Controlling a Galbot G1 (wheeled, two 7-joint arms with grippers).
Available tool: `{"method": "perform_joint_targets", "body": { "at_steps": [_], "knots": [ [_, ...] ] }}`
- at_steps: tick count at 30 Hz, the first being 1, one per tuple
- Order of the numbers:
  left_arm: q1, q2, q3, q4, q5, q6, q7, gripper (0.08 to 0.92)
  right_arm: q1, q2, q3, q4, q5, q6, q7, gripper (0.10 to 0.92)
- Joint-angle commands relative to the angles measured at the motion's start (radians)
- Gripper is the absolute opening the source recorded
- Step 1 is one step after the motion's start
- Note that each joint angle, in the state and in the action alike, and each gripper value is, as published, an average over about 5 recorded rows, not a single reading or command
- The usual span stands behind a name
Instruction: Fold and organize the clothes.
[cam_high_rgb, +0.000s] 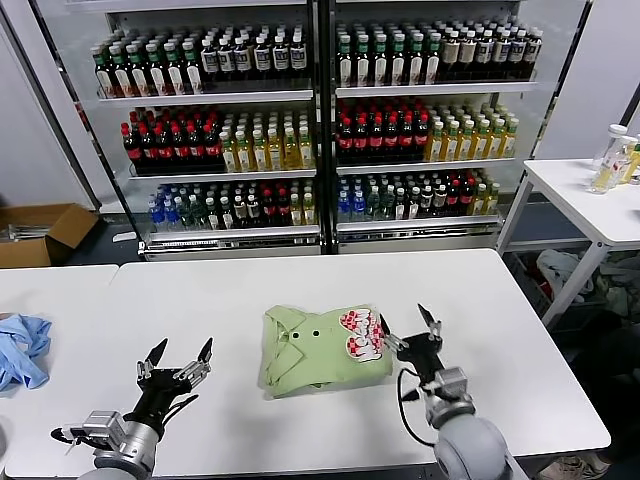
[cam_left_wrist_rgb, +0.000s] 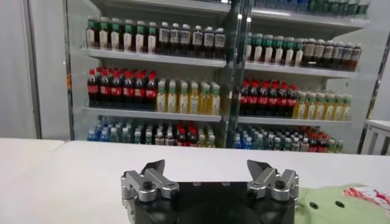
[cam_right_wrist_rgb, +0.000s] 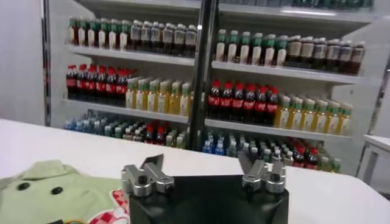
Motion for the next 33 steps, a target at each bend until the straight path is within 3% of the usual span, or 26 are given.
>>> {"method": "perform_joint_targets", "body": {
  "at_steps": [1, 33],
  "knots": [
    [0.032, -0.025, 0.007, -0.041, 0.06, -0.017, 0.001, 0.823, -0.336, -0.003, 0.19, 0.22, -0.02, 0.074, -0.011, 0.801],
    [0.065, -0.048, 0.005, -0.062, 0.116, -0.039, 0.005, 0.822, -0.334, -0.011, 0.213, 0.282, -0.028, 0.087, 0.024, 0.823]
  ]
}}
